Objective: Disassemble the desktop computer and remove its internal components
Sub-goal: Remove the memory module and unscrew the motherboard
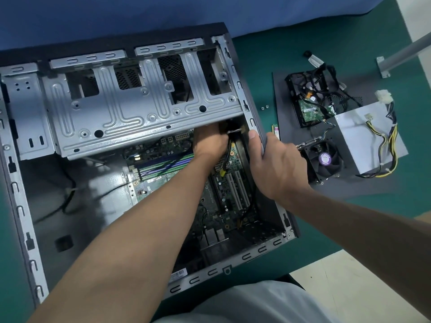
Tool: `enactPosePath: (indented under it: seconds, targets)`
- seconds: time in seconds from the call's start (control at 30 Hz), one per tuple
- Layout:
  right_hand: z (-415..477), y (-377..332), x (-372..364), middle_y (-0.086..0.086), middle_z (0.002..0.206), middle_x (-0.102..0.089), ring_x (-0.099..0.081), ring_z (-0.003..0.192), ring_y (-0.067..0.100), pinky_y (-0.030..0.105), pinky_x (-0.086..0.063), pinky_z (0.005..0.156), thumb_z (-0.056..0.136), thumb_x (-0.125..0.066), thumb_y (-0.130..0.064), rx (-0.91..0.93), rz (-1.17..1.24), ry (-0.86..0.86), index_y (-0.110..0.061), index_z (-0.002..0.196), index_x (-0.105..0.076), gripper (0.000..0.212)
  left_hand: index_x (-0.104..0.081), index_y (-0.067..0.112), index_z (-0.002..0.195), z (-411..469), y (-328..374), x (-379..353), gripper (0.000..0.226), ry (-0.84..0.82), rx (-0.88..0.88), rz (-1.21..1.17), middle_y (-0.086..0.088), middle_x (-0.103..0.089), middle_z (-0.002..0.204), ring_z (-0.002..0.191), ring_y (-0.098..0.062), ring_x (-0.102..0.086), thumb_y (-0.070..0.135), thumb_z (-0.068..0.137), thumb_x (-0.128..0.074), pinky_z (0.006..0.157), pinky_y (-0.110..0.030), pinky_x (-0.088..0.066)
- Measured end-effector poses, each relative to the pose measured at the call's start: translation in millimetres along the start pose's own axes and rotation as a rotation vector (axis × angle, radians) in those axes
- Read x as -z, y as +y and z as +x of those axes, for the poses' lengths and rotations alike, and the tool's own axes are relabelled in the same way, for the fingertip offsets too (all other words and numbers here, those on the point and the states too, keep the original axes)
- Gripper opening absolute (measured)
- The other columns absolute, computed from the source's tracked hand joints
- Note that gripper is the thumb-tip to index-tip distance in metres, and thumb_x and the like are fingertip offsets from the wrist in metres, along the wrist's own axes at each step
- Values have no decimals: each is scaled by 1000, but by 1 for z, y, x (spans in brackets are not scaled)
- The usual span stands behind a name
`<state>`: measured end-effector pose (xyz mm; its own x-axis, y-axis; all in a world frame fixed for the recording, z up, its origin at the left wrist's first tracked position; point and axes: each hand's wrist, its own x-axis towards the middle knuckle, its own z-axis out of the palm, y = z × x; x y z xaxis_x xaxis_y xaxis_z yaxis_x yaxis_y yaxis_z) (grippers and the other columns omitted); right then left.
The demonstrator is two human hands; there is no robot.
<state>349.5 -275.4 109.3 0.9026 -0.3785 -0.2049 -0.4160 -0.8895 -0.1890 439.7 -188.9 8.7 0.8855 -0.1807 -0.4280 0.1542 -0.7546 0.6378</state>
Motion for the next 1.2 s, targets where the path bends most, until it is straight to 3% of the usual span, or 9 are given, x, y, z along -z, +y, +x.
enactPosePath:
  seconds: [0.2,0.3,0.43,0.5,0.6,0.77,0.9,1.1,1.2]
  targets:
    - [0,0,0,21,82,-63,-46,67,32,37,-32,63,95,-17,-57,14,-12,22,-17,83,-36,46,-60,6,103,-12,-7,3,16,99,-258,118,-7,-59,79,58,-15,-48,5,89,-51,61,-11,-37]
    - [1,1,-1,19,79,-61,-46,67,32,37,-32,63,95,-17,-57,20,-25,32,-18,85,-37,46,-60,5,108,-15,-1,0,21,94,-162,81,-18,-61,94,81,-33,-58,8,91,-48,72,-32,-45]
    - [1,2,-2,8,65,-48,-47,61,30,35,-36,59,92,-12,-59,41,-35,57,-15,85,-43,54,-47,1,77,-11,3,1,27,50,173,-5,-1,-41,67,53,-16,-38,12,100,-41,38,-13,-34]
    - [2,3,-3,4,59,-44,-50,59,31,35,-37,57,92,-11,-59,41,-40,52,-12,89,-48,60,-36,10,64,-6,-1,8,38,42,193,-83,2,-34,62,48,-8,-32,12,101,-42,36,-6,-33]
    - [3,4,-5,-1,58,-36,-46,61,29,35,-36,58,94,-13,-58,22,-53,42,-10,94,-51,62,-36,15,64,-15,-7,21,35,-15,119,-29,0,-39,61,50,-10,-37,11,98,-42,34,-17,-32]
    - [3,5,-5,17,81,-61,-54,73,35,42,-42,66,95,-15,-58,28,-5,65,-8,102,-53,63,-59,11,91,-56,-11,26,15,118,-165,2,10,-49,70,62,-4,-49,18,100,-51,62,-14,-40]
    - [2,5,-6,21,89,-63,-59,84,41,46,-43,71,95,-15,-58,44,14,95,-5,105,-54,66,-63,14,91,-87,-23,24,9,169,-261,41,3,-61,89,88,-14,-53,23,93,-63,88,-31,-42]
    - [3,8,-7,23,94,-64,-59,88,42,42,-35,68,96,-15,-58,45,52,97,-5,109,-56,68,-65,19,113,-110,-40,33,24,-137,-88,173,0,-66,99,92,-19,-57,27,91,-66,94,-42,-49]
    - [3,7,-8,25,96,-64,-60,88,43,42,-34,67,96,-15,-58,51,41,111,-4,110,-56,70,-46,26,139,-125,-44,41,52,-242,-79,210,0,-62,119,97,-16,-55,22,91,-65,89,-29,-47]
